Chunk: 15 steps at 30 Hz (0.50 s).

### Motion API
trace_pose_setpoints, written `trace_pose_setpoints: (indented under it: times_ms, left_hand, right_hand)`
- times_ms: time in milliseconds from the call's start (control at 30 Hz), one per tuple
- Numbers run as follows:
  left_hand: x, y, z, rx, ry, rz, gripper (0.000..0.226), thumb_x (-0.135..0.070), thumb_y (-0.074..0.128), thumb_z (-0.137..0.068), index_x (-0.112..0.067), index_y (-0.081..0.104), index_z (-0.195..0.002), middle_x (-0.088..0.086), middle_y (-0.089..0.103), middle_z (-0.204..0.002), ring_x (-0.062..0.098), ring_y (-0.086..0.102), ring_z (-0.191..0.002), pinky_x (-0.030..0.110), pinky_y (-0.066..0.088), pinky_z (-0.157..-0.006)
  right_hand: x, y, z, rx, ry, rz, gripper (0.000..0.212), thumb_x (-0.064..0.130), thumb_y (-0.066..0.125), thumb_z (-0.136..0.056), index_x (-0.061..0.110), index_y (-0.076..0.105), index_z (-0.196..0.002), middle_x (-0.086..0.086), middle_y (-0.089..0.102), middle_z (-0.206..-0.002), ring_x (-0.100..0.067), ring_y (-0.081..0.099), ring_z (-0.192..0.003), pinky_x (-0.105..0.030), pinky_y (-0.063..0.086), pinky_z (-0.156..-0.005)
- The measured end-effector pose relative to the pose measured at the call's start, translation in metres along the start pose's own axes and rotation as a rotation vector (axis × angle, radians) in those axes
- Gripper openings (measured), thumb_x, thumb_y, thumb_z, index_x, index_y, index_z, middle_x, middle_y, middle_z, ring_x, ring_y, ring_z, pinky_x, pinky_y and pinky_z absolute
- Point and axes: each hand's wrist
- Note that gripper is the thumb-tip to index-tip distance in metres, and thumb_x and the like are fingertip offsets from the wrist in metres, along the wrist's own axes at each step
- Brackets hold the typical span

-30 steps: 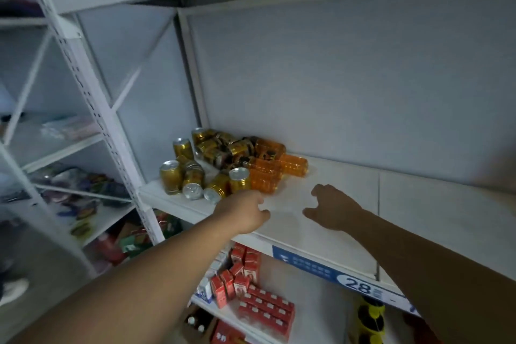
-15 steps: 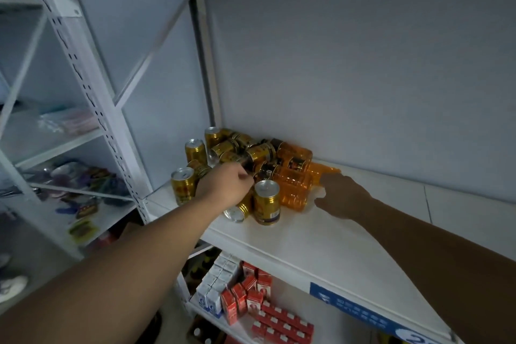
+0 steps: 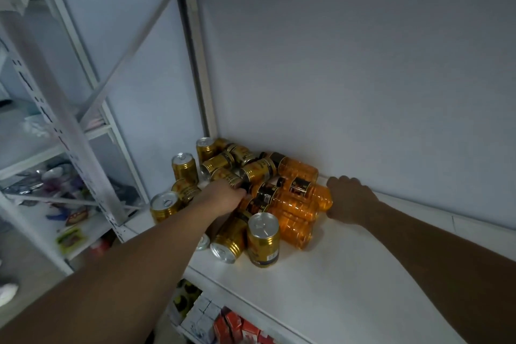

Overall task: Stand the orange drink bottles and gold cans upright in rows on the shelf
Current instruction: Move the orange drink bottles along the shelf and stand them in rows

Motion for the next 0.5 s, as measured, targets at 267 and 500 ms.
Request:
trace_pose_setpoints:
  times_ms: [267, 500]
  left_hand:
    - [-0.008, 0.016, -0.021, 0.118, 0.009, -0.233, 0.052, -0.063, 0.038, -0.099, -0.019, 0.065, -0.104, 0.002, 0.064, -0.091, 0.022, 0.064, -0.095, 0.038, 0.05, -0.085]
    - [-0.009, 0.018, -0.021, 0.149, -0.011, -0.12, 0.046, -0.054, 0.04, -0.103, -0.017, 0.065, -0.111, 0.004, 0.065, -0.105, 0.025, 0.061, -0.108, 0.039, 0.045, -0.098]
  right_hand:
    - [0.008, 0.014, -0.018, 0.055, 0.04, -0.032, 0.063, 0.047, 0.065, -0.081, 0.017, 0.046, -0.133, -0.004, 0.061, -0.124, -0.025, 0.063, -0.112, -0.041, 0.055, -0.089]
    - [0.009, 0.022, -0.019, -0.009, 0.094, -0.158, 0.05, 0.056, 0.059, -0.084, 0.024, 0.053, -0.122, 0.0, 0.063, -0.116, -0.023, 0.063, -0.106, -0.043, 0.055, -0.088]
Point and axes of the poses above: each hand's wrist, its own z-axis away from the middle knuckle, its own y-axis out of the palm, x = y × z
